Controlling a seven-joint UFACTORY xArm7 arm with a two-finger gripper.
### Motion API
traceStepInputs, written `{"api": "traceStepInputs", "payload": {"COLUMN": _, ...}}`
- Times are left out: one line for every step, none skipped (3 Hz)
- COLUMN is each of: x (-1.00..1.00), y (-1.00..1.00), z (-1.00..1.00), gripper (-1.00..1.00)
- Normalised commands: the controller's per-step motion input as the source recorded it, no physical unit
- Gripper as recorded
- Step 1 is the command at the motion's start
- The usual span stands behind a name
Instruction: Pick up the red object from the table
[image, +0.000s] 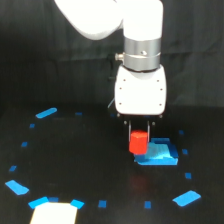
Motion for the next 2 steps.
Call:
{"api": "traceStepInputs", "payload": {"x": 0.28, "y": 0.02, "z": 1.0, "gripper": -1.0}}
{"api": "traceStepInputs", "payload": {"x": 0.37, "y": -0.04, "z": 0.96, "gripper": -1.0}}
